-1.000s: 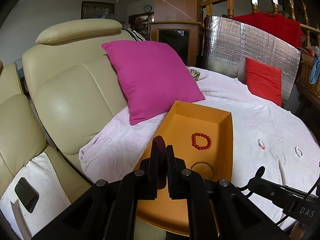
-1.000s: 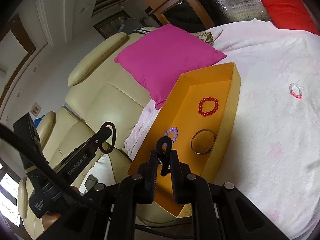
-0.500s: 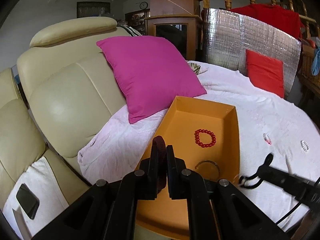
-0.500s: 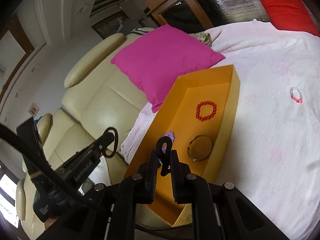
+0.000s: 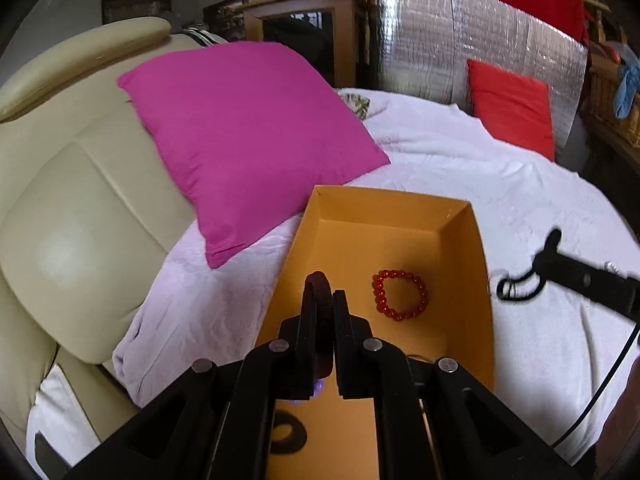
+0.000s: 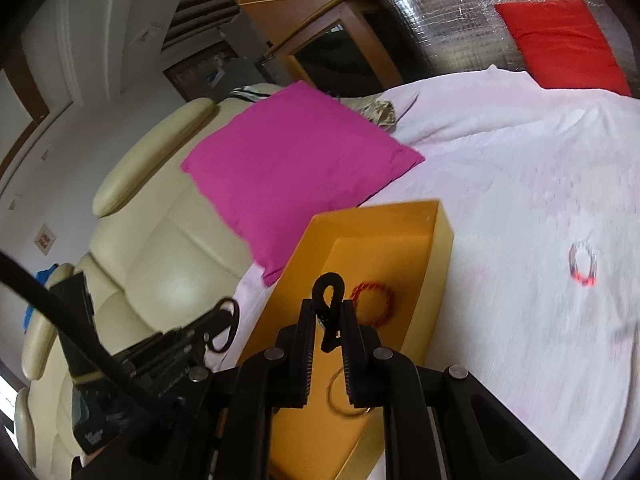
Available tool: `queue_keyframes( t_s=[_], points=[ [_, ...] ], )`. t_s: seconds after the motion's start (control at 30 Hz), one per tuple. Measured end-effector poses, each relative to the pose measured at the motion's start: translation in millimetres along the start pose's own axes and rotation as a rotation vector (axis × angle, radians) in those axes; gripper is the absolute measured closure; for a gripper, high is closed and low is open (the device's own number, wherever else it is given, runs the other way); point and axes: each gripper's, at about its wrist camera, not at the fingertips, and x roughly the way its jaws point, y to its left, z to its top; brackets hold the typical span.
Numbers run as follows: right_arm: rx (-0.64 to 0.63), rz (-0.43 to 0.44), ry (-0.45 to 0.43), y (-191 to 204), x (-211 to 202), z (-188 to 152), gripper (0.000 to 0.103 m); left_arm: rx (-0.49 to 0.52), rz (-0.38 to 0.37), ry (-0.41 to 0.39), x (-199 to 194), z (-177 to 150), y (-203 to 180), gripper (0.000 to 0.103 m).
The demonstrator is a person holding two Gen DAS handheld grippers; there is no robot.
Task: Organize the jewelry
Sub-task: 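Open the left tool to drop the dark red hair tie into the box, then lower the right tool into the box and open it releasing the black cord loop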
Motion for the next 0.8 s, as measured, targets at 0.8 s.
queue_keyframes(
  t_s=[0.8],
  points=[
    [-0.132,-0.205,0.040,-14.8,91.0,45.4,0.087,0.075,0.059,0.079,60.5,4.7,-20.8,0.095]
  ],
)
